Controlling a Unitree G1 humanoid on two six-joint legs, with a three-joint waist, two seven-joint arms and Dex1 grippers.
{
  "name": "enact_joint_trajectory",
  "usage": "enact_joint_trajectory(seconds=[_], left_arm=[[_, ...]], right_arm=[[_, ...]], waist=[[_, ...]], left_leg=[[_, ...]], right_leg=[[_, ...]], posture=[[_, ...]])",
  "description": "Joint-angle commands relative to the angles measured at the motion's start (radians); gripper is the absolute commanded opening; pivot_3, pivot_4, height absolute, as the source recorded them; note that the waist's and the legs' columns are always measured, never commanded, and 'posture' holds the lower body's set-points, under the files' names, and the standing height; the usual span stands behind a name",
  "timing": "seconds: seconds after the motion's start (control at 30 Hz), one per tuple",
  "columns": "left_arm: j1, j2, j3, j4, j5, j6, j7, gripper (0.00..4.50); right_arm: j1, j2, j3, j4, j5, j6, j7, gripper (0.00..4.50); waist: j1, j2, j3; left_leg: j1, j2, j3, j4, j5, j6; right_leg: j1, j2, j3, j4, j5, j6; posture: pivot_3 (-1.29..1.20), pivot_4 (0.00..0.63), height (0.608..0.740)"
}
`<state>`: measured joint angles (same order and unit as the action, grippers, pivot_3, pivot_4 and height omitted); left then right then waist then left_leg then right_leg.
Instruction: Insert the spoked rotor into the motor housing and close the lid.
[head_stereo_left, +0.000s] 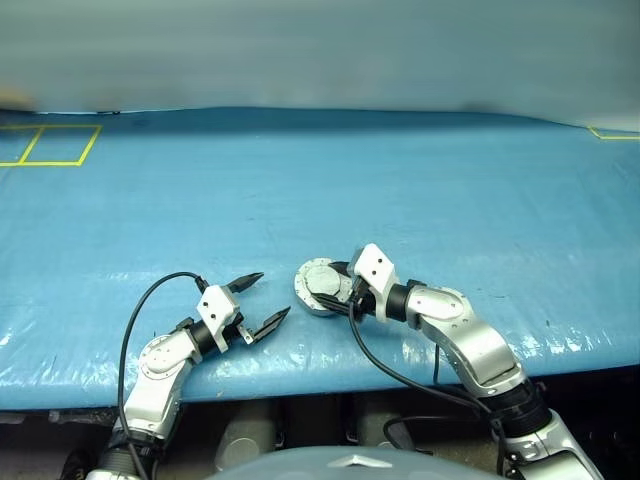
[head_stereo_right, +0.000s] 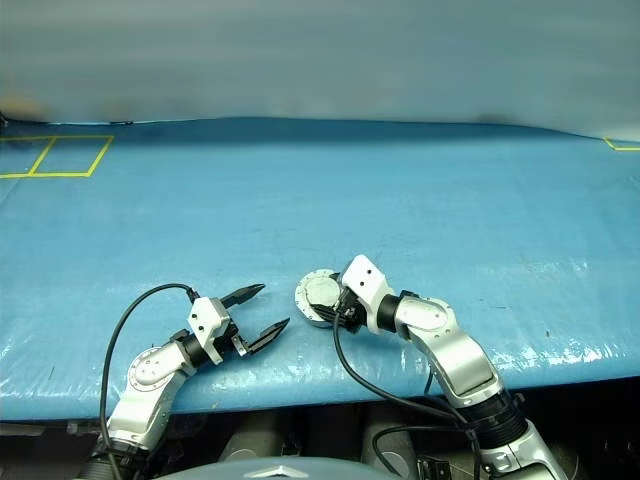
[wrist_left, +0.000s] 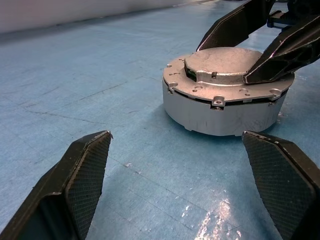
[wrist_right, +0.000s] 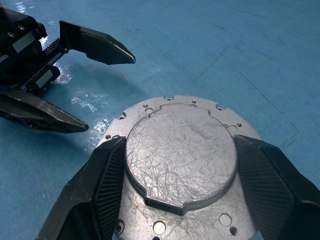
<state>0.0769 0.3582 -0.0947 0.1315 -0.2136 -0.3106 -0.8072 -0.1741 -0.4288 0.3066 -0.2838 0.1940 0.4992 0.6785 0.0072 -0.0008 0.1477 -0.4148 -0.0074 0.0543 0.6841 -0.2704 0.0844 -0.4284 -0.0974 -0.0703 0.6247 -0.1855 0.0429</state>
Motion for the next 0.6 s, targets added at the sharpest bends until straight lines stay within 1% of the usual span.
enact_joint_trajectory(seconds=[0.03, 0.3, 0.6], left_arm=[[0.002, -0.002, -0.002, -0.032, -0.003, -0.009, 0.003, 4.5], [0.006, -0.002, -0.002, -0.037, -0.001, -0.004, 0.006, 4.5], [0.0, -0.032, 0.013, -0.075, -0.053, 0.052, 0.024, 4.5]], right_arm=[[0.0, -0.002, 0.015, 0.011, -0.022, -0.01, 0.001, 3.04], [0.005, -0.001, 0.024, 0.049, -0.049, -0.027, -0.007, 3.04], [0.004, -0.014, 0.039, 0.078, -0.063, 0.01, -0.008, 3.04]], waist=[[0.0, 0.0, 0.0], [-0.001, 0.0, 0.0], [-0.001, 0.0, 0.0]], left_leg=[[0.0, 0.0, 0.0, 0.0, 0.0, 0.0], [0.001, 0.0, 0.0, 0.0, 0.0, 0.0], [0.002, 0.0, 0.0, 0.0, 0.0, 0.0]], right_leg=[[0.0, 0.0, 0.0, 0.0, 0.0, 0.0], [0.001, 0.0, 0.0, 0.0, -0.001, 0.001], [0.002, 0.0, 0.0, 0.0, -0.001, 0.002]], posture=[[0.0, 0.15, 0.74], [0.0, 0.15, 0.74], [0.0, 0.15, 0.74]])
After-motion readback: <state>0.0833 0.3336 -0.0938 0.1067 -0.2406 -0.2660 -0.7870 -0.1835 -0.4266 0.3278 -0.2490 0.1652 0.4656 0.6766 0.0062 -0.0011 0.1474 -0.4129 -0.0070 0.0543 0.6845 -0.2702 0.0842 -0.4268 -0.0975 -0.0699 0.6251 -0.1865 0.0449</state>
